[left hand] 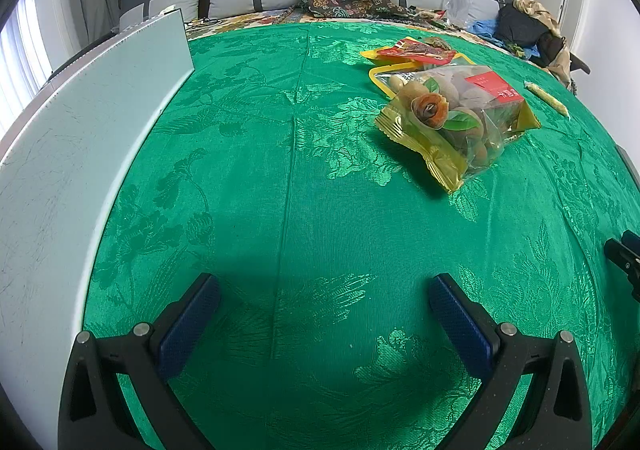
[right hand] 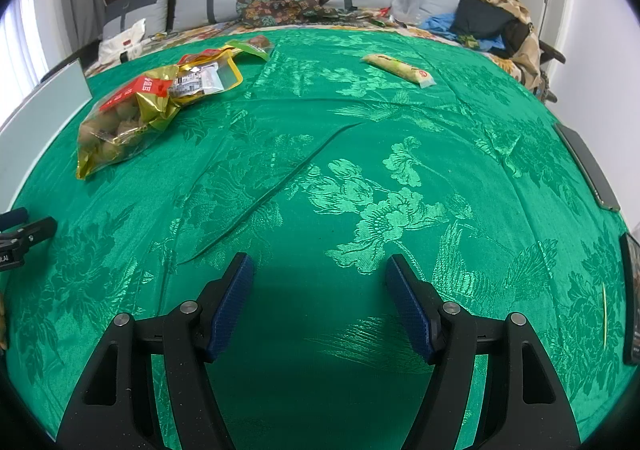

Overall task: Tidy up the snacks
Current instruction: 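Bring both tools back over the cloth, left tool toward the mixed snack bag, then grasp the red-labelled longan bag with the left tool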

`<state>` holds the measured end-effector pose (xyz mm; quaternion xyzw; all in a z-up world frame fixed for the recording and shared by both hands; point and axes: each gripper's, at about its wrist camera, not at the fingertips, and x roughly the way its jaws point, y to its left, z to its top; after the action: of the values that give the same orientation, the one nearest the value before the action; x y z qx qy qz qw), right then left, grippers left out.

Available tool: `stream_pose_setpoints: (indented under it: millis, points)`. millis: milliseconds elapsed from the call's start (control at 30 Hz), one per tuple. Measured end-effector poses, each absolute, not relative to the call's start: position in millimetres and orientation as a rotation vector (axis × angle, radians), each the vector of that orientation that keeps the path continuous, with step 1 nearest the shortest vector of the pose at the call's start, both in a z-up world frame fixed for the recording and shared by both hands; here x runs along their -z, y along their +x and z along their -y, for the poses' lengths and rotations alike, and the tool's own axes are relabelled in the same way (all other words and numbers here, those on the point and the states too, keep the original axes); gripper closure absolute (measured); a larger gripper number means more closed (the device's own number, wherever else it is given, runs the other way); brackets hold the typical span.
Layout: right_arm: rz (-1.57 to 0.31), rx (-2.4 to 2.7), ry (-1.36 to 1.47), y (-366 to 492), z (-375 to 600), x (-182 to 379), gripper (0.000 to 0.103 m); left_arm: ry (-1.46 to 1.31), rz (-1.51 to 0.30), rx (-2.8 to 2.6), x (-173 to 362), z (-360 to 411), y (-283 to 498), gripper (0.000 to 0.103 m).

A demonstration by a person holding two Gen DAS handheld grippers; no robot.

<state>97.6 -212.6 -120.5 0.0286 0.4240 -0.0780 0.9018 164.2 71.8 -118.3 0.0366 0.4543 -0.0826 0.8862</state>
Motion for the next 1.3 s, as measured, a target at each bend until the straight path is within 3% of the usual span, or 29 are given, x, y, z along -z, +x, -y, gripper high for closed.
stream_pose_setpoints:
  millis: [233,333,567,767,800,833,967,1200,1300]
  points:
    - [-0.877,0.161,0.059,97.6,212.6,120.5,0.031,0.079,-0.947,0.181,117.5,-71.7,163.7,0.000]
    - [-0.876,0.161,0.059,97.6,212.6,120.6,0.031,0.153,-1.050,0.357,110.9,-64.7,175.9,0.000]
    - [-0.876,0.160,0.060,97.8,212.8,120.6,0.031,0.319,-0.994,0.716,41.1,-5.9,233.0,0.000]
    - [-0.875,0.159,0.062,98.2,213.1,120.6,0.031,0.410,-1.105,0.713,68.6,52.8,284.3,0.002]
    - [-0.874,0.158,0.062,95.5,211.4,120.4,0.031,0.384,-1.125,0.702,72.6,52.8,286.3,0.015]
    - [-0.874,0.157,0.063,95.7,211.3,120.3,0.031,0.363,-1.122,0.674,74.2,50.0,286.0,0.037]
    - [-0.874,0.157,0.063,95.6,210.8,120.6,0.031,0.159,-1.123,0.607,70.5,13.2,255.8,0.042]
    - [-0.873,0.158,0.062,95.2,210.7,121.0,0.031,0.044,-1.101,0.323,76.4,-70.1,183.0,0.038]
    - [-0.873,0.158,0.062,95.2,210.6,121.2,0.031,0.014,-1.042,0.281,82.9,-90.6,175.1,0.012]
